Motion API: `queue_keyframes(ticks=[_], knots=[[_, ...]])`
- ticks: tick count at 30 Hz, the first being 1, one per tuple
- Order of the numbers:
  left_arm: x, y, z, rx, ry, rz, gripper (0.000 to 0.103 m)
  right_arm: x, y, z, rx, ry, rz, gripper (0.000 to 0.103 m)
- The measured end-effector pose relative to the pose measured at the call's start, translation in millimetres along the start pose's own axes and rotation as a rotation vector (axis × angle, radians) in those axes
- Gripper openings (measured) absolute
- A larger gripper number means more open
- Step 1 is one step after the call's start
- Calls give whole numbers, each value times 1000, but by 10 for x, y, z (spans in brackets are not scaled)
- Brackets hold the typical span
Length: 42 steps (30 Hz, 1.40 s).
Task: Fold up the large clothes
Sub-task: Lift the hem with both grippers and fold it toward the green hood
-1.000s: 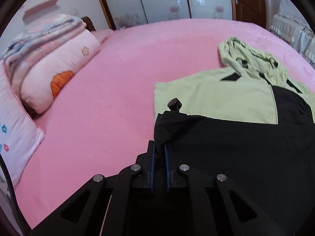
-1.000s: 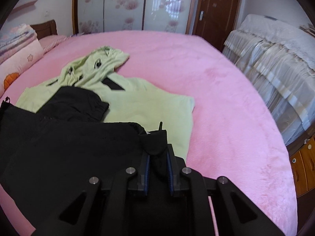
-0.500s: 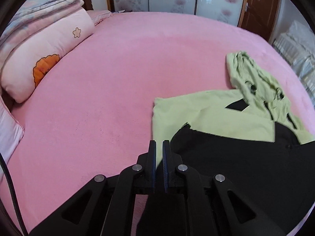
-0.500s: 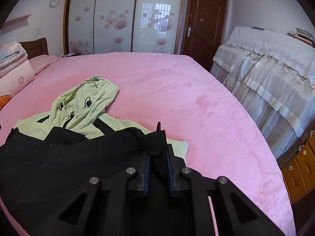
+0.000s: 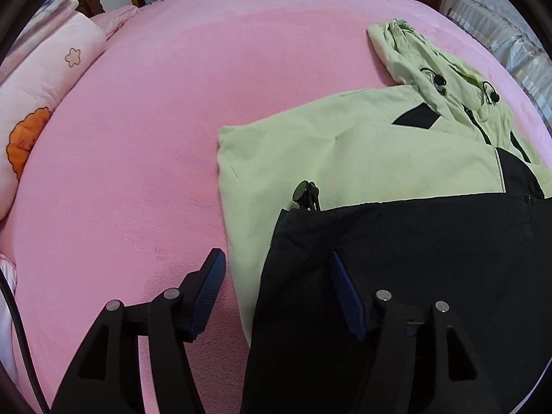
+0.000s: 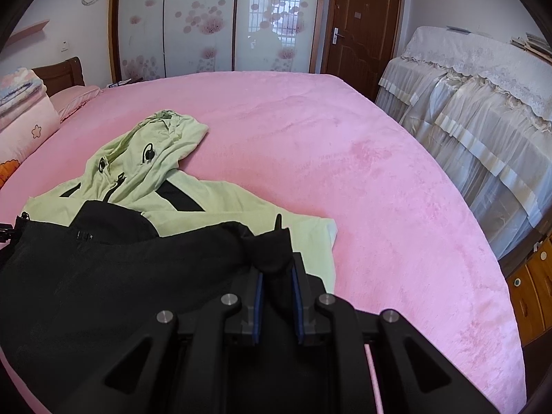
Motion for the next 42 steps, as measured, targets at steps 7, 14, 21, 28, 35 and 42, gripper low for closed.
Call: queue_keyframes(ticks=[7,14,21,28,35,42], knots=[[12,-85,-51,-17,-44,1,7,98,-33,84,-10,34,19,14],[-107,-225,-671,-319,-223,37,4,26,43,-81,-19,-23,15,14],[-329,-161,-797,-388,-188,53,4,-264,128,-127,-26,-74,8,14],[-251,60,-577,-331,-170,-15,4,-326,249,12,-18,-76,-12,14],[-716,118,-739,-414,-265,-4,4,-559,177,245,7,-85,54,14],[-1192,114,-448,-489,-286,-10,4,-722,97,783,70,-52,86,14]])
Point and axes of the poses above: each gripper's, at about its wrist camera, not at the fingertips, and z roughly the way its jaws point, y to its left, x to its underside, the point moved 9 cm from there along z, roughly the way its jaws point, and after that the axes turned 10 degrees about z, right-handed, at the moved point
